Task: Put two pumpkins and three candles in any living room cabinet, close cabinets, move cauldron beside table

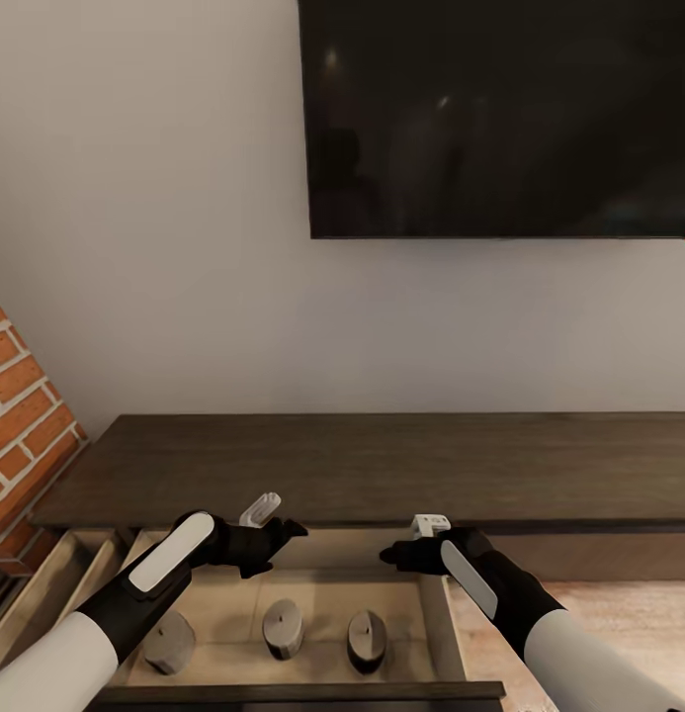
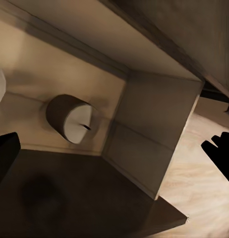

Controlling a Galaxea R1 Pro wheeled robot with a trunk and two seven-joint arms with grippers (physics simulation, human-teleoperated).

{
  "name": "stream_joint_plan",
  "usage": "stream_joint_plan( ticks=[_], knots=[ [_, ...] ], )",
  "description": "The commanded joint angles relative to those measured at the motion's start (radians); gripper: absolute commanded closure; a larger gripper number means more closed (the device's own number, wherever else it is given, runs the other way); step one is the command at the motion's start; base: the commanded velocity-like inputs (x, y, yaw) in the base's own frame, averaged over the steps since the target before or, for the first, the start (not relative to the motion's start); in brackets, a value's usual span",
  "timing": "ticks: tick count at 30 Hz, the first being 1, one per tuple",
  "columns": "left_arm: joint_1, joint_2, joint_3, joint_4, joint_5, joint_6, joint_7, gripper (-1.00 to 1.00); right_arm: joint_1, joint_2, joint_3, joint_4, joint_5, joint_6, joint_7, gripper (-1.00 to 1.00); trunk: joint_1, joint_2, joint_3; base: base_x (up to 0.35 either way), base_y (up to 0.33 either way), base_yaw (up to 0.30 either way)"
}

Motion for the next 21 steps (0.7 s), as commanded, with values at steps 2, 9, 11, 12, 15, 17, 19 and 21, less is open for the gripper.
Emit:
stream_joint_plan(
  ticks=[2,9,11,12,15,17,19,21],
  knots=[
    [0.0,0.0,0.0,0.0,0.0,0.0,0.0,-1.0,0.0,0.0,0.0,0.0,0.0,0.0,0.0,-1.0,-0.008,0.014,0.008,0.0,0.0,-0.14],
    [0.0,-0.002,0.0,0.001,0.0,0.0,0.0,-1.0,0.0,0.0,0.0,0.0,0.0,0.0,-0.001,-1.0,-0.035,0.063,0.031,0.0,0.0,-0.029],
    [0.0,-0.002,0.0,0.001,0.0,0.0,0.0,-1.0,0.0,0.001,0.0,0.0,0.0,0.0,-0.001,-1.0,-0.042,0.077,0.037,0.0,0.0,-0.003],
    [0.001,-0.001,0.0,0.001,0.0,0.0,0.0,-1.0,0.0,0.001,0.0,0.0,0.0,0.0,-0.001,-1.0,-0.046,0.084,0.04,0.0,0.0,-0.001],
    [0.0,-0.001,0.0,0.002,0.0,0.0,-0.001,-1.0,0.0,0.002,0.0,0.0,0.0,0.0,-0.001,-1.0,-0.058,0.105,0.05,0.0,0.0,0.0],
    [0.001,-0.001,0.0,0.002,0.0,0.0,-0.001,-1.0,0.0,0.002,0.0,0.0,0.0,0.0,-0.001,-1.0,-0.065,0.119,0.056,0.0,0.0,0.0],
    [0.0,-0.001,0.0,0.002,0.0,0.0,-0.001,-1.0,0.0,0.002,0.0,0.0,0.0,0.0,-0.001,-1.0,-0.073,0.133,0.062,-0.014,0.009,0.0],
    [0.001,-0.001,0.0,0.002,0.0,0.0,-0.001,-1.0,0.0,0.002,0.0,0.0,0.0,0.0,-0.001,-1.0,-0.081,0.147,0.068,-0.15,0.113,0.0]
  ],
)
